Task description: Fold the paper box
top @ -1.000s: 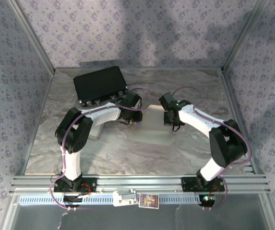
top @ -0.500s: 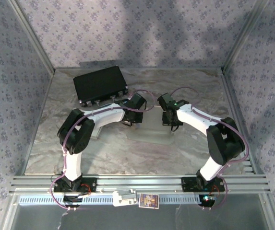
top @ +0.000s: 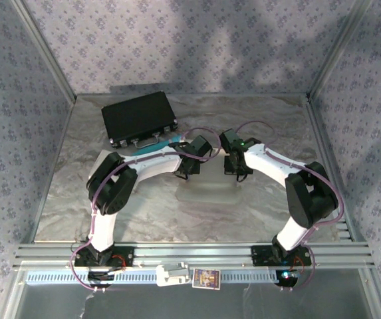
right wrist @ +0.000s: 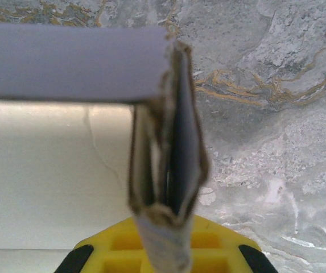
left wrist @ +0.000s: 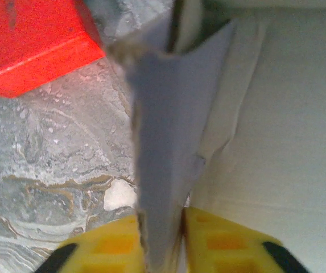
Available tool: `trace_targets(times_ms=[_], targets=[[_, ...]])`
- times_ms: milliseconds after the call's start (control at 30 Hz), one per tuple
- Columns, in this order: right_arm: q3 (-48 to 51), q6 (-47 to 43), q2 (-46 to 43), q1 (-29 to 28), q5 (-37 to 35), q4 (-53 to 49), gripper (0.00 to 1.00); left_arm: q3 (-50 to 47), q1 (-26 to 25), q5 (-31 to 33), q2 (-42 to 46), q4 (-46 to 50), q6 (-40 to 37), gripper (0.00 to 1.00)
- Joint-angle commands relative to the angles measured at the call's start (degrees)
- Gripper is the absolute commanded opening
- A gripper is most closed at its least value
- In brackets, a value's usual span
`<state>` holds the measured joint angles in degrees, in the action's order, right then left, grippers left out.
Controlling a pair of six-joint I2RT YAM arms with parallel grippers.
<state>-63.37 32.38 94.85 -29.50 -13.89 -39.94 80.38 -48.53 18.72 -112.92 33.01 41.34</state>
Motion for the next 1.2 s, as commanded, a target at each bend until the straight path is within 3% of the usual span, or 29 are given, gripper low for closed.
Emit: trace_targets(times_ms=[0, 233, 400, 567, 933, 1167], targets=[[-0.79, -0.63, 0.17, 0.17, -1.42, -3.34, 0.0, -1.91, 1.02, -0.56, 3.44, -0.18, -2.95, 0.33], [-0.7, -0.67, 0.24, 0.17, -0.9, -3.03, 0.0, -4.41, 3.82, -8.46, 7.44, -4.69, -4.61, 0.45], [-0.79, -0.61, 0.43, 0.36, -0.79, -3.15, 0.0, -5.45, 5.14, -14.27, 7.6, -7.37, -6.44, 0.46], [-1.03, -0.48, 0.5, 0.4, -0.58, -3.23, 0.0, -5.41, 5.57, -15.72, 6.17, -6.6, -6.8, 0.42], [-1.56, 0.18, 0.85, 0.6, -0.72, -3.59, 0.0, -3.95, 4.46, -9.84, 3.21, -1.91, -6.37, 0.26], [-2.37, 0.95, 1.73, 0.34, -1.23, -4.37, 0.0, 0.26, 2.28, -3.25, 0.92, 3.52, -4.64, 0.03]])
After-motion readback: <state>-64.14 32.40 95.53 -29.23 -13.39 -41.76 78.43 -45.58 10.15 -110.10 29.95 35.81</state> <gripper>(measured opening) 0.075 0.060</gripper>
